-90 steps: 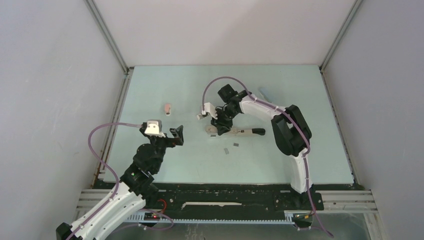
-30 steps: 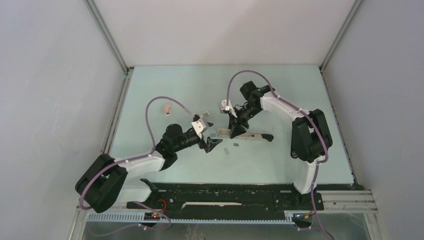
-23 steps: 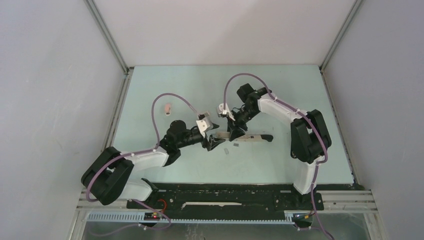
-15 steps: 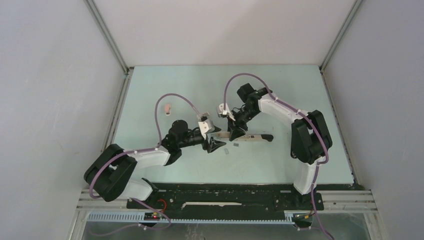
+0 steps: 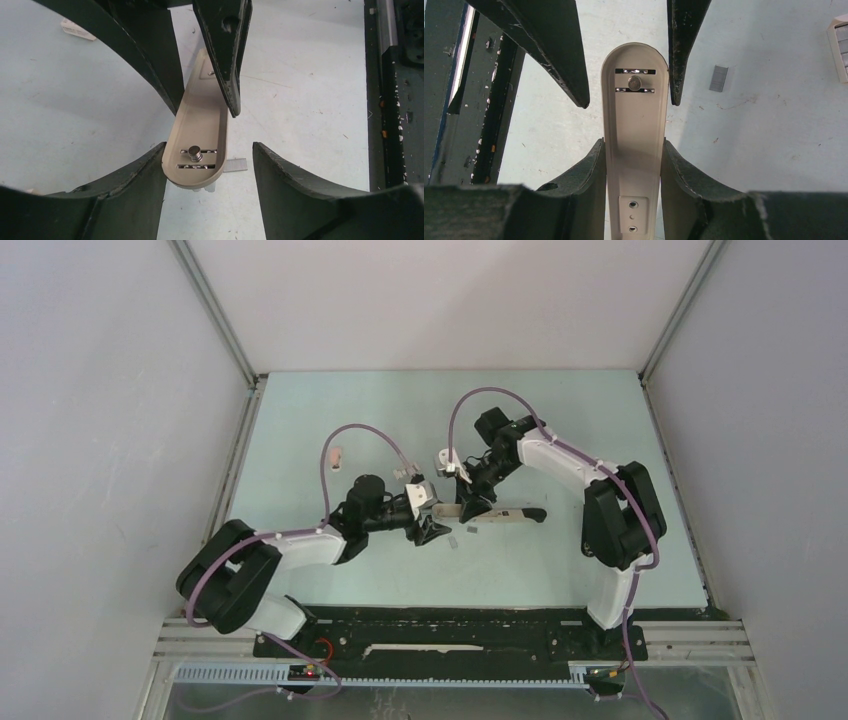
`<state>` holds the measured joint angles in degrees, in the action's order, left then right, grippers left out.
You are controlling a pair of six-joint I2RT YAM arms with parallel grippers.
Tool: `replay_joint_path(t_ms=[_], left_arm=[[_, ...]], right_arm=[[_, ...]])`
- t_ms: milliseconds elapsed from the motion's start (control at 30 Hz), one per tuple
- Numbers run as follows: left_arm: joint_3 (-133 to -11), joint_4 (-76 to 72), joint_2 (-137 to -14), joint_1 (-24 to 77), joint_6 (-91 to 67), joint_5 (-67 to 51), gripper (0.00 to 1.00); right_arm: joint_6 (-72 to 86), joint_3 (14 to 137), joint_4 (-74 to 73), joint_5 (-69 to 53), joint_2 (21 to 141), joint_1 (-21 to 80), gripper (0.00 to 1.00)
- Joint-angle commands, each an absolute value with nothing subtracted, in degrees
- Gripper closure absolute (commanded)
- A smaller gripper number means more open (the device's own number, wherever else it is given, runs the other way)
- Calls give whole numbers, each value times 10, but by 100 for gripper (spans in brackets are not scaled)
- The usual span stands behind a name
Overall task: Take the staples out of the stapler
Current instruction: Adjust the stapler at the center of the board.
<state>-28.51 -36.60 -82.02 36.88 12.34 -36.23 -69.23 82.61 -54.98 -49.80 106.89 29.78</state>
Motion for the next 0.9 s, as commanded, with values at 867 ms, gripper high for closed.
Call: replay_joint_path(t_ms=[867], left_arm=[[-298, -428, -846, 372, 89, -398, 48]], right_arm=[[-691, 831, -543, -509, 1039, 314, 100]])
